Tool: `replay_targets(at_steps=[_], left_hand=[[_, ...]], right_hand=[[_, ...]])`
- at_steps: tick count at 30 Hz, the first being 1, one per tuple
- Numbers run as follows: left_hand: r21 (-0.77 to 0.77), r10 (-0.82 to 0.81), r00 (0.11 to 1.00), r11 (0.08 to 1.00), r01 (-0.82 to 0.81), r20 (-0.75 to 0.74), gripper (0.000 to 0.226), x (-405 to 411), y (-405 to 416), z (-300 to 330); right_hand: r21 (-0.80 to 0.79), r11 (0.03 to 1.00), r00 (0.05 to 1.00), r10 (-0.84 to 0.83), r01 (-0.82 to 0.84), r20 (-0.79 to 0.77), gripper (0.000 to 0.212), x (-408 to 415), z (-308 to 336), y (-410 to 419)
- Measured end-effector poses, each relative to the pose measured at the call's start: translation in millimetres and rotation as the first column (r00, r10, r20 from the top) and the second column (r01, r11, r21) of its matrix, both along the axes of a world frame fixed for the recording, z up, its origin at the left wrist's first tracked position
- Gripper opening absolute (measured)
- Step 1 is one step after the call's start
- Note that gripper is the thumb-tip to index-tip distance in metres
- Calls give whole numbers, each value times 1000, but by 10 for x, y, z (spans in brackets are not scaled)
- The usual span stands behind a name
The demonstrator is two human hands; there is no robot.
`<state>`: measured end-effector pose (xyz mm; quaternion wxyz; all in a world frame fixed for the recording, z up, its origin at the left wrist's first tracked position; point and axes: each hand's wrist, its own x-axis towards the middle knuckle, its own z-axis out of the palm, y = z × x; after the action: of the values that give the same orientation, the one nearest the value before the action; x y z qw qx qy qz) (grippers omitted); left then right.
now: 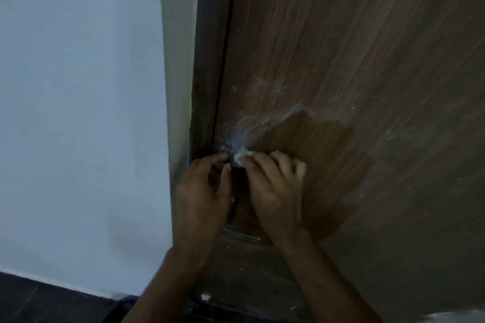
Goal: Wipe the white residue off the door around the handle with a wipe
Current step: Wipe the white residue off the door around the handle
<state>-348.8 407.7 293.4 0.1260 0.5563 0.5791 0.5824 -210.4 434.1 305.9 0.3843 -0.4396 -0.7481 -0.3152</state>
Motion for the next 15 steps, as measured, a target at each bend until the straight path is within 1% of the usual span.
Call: replay_targets(at_steps=[1, 2, 4, 6, 8, 9, 10, 12, 14, 15], left_hand=[[3, 5, 1000, 1000, -5, 3, 23, -4, -9, -7], [6, 9, 1000, 1000, -9, 6, 22, -6, -19, -15], [10, 16, 1000, 1000, -16, 15, 21, -4, -40, -31], [2, 11, 1000, 1000, -11, 27, 23, 2, -53, -50], [-9, 10, 999, 1000, -10, 36, 24, 0, -68, -54], [-10, 12, 999, 1000, -12, 39, 24, 0, -73, -48], [-12, 15, 999, 1000, -15, 39, 24, -1, -76, -41], [-22, 23, 999, 1000, -22, 40, 24, 3, -76, -17], [-24, 32, 998, 999, -31, 45, 25, -1, -75, 3], [-15, 36, 998, 999, -35, 43, 25, -9, -71, 12]], right_hand=[[-24, 1000, 999, 14, -13, 47, 22, 1, -38, -13], [-25, 1000, 999, 15, -15, 39, 20, 16, -14, -12], [50, 999, 995, 1, 4, -103, 18, 66, 146, 37], [191, 980, 965, -3, 55, -263, 15, 157, 399, 113], [279, 955, 938, 3, 100, -346, 12, 193, 548, 164], [272, 957, 941, -1, 100, -339, 13, 169, 542, 166], [231, 969, 958, -18, 87, -287, 14, 122, 473, 141], [74, 997, 997, -20, 26, -77, 20, 11, 193, 50], [-106, 994, 990, 51, -37, 131, 26, -57, -70, -26], [-160, 986, 981, 78, -49, 179, 27, -67, -139, -41]])
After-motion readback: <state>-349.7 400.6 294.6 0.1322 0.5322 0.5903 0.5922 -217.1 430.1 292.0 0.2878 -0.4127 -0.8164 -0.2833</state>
